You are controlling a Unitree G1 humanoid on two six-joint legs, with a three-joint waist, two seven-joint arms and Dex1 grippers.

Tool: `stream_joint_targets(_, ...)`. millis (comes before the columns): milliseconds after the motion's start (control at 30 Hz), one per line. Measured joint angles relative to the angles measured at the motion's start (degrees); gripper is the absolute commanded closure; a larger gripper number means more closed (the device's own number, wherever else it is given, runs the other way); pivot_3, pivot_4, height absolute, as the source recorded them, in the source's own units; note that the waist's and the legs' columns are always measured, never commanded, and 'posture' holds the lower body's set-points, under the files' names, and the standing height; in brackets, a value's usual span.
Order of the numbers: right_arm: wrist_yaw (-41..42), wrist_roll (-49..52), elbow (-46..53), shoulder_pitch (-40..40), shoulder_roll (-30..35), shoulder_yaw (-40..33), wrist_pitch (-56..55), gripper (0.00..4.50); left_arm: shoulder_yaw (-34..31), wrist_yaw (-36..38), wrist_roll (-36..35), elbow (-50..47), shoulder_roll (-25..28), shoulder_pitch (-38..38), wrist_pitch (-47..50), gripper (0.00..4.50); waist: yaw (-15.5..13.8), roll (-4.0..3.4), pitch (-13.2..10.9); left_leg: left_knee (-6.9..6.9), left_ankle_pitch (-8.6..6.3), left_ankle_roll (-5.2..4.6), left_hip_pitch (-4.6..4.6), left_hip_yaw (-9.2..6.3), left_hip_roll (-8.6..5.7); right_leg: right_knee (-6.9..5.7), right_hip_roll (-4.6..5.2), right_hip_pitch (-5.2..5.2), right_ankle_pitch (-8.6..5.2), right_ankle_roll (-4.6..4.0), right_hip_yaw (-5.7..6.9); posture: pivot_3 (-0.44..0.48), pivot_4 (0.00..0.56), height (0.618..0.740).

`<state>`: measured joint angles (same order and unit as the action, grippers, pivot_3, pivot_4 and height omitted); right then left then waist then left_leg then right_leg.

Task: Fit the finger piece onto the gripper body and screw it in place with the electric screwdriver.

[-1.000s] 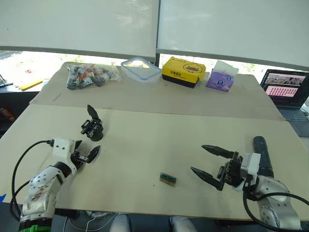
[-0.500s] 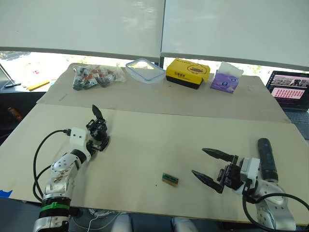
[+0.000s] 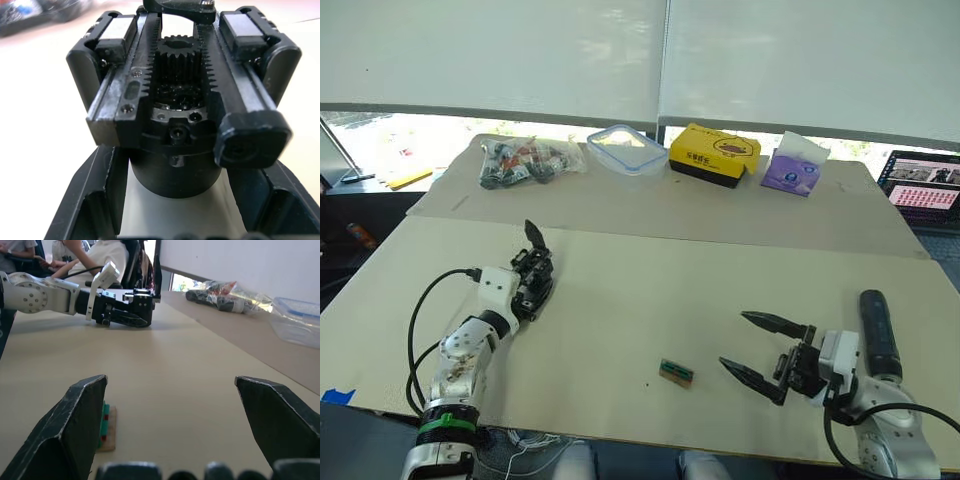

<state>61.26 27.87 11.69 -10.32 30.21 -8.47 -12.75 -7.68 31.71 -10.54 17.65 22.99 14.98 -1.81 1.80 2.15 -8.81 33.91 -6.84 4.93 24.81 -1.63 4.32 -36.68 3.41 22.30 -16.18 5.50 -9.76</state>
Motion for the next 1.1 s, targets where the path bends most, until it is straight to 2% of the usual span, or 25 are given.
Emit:
stream_joint_targets(267, 0.85, 1.66, 1.76, -3.42, 3.17, -3.03, 0.69, 0.0, 12.35, 0.44, 1.52, -10.01, -8.73, -0.32, 6.22, 2.2, -0.07, 0.19, -0.12, -0.03, 0.08, -0.13, 0.18, -0.08, 0.0, -0.05, -0.05, 0.22, -0.01, 0.02, 0.0, 0.0, 0.15, 0.74)
stream_joint_targets(400, 0.43, 2.68, 4.23, -4.74, 4.12, -3.98, 1.91, 0.0, 15.52, 0.42, 2.54, -11.66, -9.84, -0.63, 8.06, 2.2, 0.97, 0.2, -0.12, -0.01, 0.08, -0.12, 0.17, -0.09, 0.0, -0.07, -0.05, 0.21, 0.0, 0.02, 0.0, 0.0, 0.15, 0.74)
stream_joint_targets(700, -2.37, 2.66, 9.13, -7.04, 4.13, -3.91, 4.43, 0.0, 18.99, 0.38, 4.93, -13.36, -10.59, -1.31, 8.29, 2.2, 0.78, 0.2, -0.12, 0.02, 0.04, -0.06, 0.17, -0.1, -0.02, 0.03, -0.02, 0.16, -0.01, 0.01, 0.0, 0.0, 0.15, 0.74)
stream_joint_targets(733, -2.75, 2.65, 9.25, -7.1, 4.13, -3.83, 4.58, 0.0, 19.02, 0.37, 4.99, -13.41, -10.67, -1.32, 8.36, 1.13, 0.77, 0.2, -0.12, 0.02, 0.04, -0.06, 0.17, -0.1, -0.02, 0.05, -0.01, 0.15, -0.01, 0.01, 0.0, 0.0, 0.15, 0.74)
stream_joint_targets(833, -3.35, 2.64, 9.57, -7.07, 4.12, -3.79, 5.0, 0.0, 19.12, 0.91, 4.77, -14.15, -10.49, -1.67, 9.25, 0.04, 0.78, 0.2, -0.12, 0.02, 0.04, -0.06, 0.17, -0.1, -0.02, 0.06, -0.01, 0.14, -0.01, 0.01, 0.0, 0.0, 0.15, 0.74)
stream_joint_targets(967, -4.15, 2.64, 10.29, -6.62, 4.12, -3.76, 5.27, 0.0, 18.74, 2.86, 3.63, -14.81, -9.18, -1.99, 9.79, 0.04, 0.85, 0.19, -0.12, 0.01, 0.02, -0.04, 0.15, -0.1, -0.02, 0.05, -0.01, 0.15, -0.01, 0.01, 0.0, 0.0, 0.15, 0.74)
stream_joint_targets(1100, -4.81, 2.63, 10.29, -6.49, 4.12, -3.76, 5.71, 0.0, 17.6, 7.96, 1.45, -14.21, -4.87, -1.47, 9.72, 0.04, 1.19, 0.19, -0.11, -0.02, 0.02, -0.03, 0.12, -0.11, -0.02, 0.01, -0.02, 0.18, -0.01, 0.0, 0.0, 0.0, 0.15, 0.74)
